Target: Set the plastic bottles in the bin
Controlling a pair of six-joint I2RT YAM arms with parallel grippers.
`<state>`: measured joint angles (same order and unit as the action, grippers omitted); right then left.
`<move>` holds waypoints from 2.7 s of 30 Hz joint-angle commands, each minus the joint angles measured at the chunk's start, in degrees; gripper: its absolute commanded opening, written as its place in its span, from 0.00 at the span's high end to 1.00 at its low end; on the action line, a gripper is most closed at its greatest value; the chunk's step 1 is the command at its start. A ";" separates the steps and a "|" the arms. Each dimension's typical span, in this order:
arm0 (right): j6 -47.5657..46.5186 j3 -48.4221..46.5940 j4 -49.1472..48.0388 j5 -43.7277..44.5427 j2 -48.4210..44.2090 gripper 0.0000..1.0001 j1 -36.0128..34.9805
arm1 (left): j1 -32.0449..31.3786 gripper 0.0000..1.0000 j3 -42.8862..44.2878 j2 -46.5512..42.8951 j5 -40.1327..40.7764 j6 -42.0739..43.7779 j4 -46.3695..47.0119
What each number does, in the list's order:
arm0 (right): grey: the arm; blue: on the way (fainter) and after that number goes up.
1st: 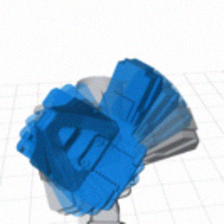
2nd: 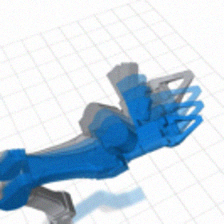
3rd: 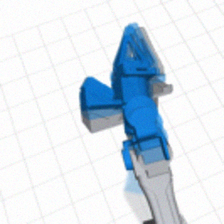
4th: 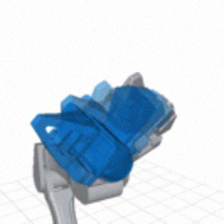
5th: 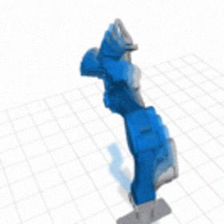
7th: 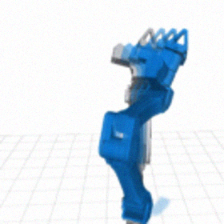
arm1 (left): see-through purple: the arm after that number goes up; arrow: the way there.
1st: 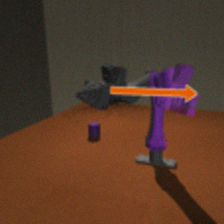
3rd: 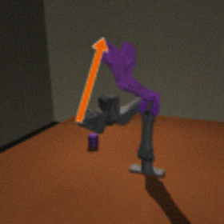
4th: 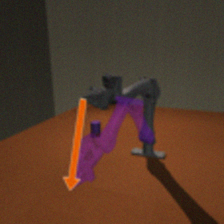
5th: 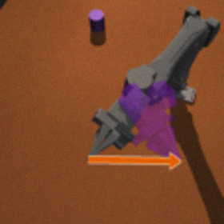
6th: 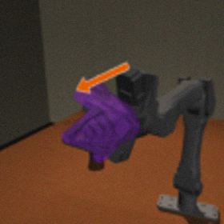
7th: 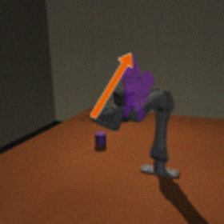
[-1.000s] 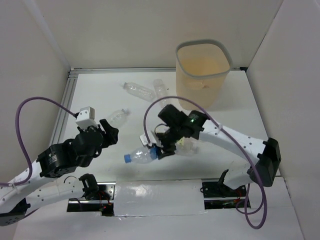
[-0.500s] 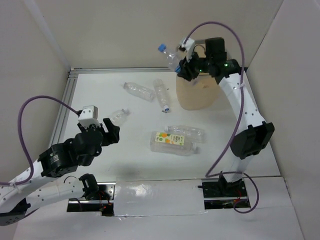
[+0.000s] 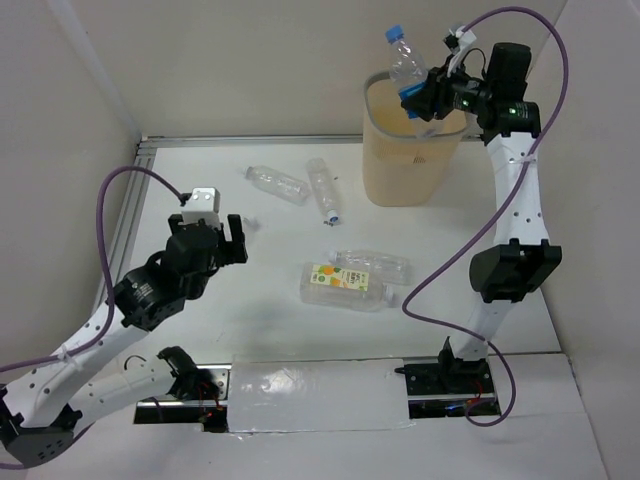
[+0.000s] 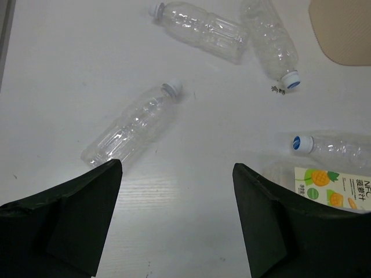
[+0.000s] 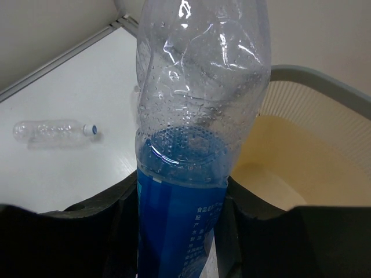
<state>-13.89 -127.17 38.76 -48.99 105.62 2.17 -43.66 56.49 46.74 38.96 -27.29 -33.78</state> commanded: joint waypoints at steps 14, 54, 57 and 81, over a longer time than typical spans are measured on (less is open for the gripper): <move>-0.96 -0.88 -13.10 12.69 10.48 0.56 -0.07 | 23.61 0.04 1.34 20.66 -18.21 16.91 16.82; -11.87 -8.00 13.71 2.50 14.61 0.04 -3.41 | 26.70 0.01 -1.38 42.03 -18.04 27.46 20.95; -9.32 -5.03 7.84 0.40 11.63 0.01 -1.74 | 26.70 0.01 -1.91 43.35 -18.04 27.46 20.95; -34.24 27.91 12.03 -19.39 -20.52 0.48 8.64 | 18.98 0.80 5.46 35.19 -22.69 20.79 16.65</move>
<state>-32.91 -107.77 43.51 -65.89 89.06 10.22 -20.56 56.45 90.39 20.36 -3.75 -16.93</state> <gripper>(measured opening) 0.472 0.560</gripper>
